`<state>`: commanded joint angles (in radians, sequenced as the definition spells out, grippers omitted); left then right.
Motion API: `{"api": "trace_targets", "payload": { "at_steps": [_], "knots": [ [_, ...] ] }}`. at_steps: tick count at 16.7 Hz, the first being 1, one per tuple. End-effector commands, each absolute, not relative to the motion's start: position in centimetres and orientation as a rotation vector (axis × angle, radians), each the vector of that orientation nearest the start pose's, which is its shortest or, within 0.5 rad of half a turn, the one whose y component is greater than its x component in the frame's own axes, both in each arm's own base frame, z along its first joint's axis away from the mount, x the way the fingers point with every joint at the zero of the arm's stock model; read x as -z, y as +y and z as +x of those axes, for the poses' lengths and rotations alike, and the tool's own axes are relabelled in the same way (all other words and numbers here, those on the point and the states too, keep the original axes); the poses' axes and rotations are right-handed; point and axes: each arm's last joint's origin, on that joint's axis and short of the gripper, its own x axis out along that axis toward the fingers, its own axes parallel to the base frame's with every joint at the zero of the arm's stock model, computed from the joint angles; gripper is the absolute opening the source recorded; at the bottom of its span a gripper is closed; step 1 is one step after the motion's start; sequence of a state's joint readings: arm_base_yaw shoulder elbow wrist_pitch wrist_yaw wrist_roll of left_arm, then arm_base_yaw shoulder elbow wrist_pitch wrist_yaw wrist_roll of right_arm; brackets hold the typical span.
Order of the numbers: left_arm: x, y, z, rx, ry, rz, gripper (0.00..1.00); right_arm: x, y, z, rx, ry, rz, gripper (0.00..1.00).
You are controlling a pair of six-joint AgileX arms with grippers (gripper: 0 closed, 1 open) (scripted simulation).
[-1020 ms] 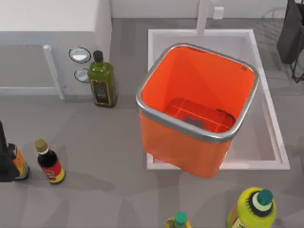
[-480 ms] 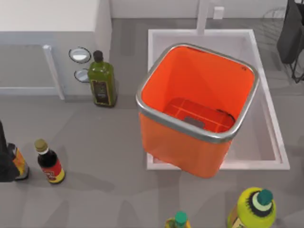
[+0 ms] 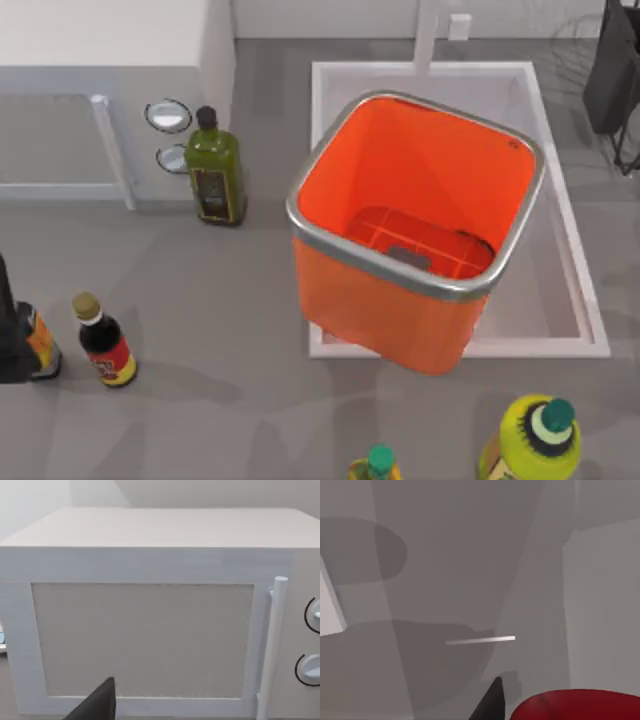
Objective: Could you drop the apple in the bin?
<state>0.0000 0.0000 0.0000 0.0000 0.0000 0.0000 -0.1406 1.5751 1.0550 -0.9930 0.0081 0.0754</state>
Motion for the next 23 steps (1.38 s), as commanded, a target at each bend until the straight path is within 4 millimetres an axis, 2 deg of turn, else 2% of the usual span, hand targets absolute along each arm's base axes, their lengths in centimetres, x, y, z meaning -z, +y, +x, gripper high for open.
{"api": "trace_targets", "payload": {
  "at_steps": [4,6,11,14,18,23],
  "knots": [
    [-16.0,-0.1,10.6,0.0,0.0,0.0,1.0,-24.9,-3.6,26.5,0.174,1.494,0.16,0.0],
    [-16.0,-0.1,10.6,0.0,0.0,0.0,1.0,-26.3,-3.5,26.0,0.174,1.476,0.158,0.0],
    [-16.0,-0.1,10.6,0.0,0.0,0.0,1.0,-26.3,-3.5,26.1,0.173,1.478,0.159,0.0],
    [-16.0,-0.1,10.6,0.0,0.0,0.0,1.0,-26.8,-2.4,26.9,0.189,1.467,0.171,0.0],
    [-16.0,-0.1,10.6,0.0,0.0,0.0,1.0,-27.9,1.3,29.3,0.259,1.444,0.241,0.0],
    [-16.0,-0.1,10.6,0.0,0.0,0.0,1.0,-28.1,8.9,32.3,0.479,1.437,0.447,0.0]
  ]
}}
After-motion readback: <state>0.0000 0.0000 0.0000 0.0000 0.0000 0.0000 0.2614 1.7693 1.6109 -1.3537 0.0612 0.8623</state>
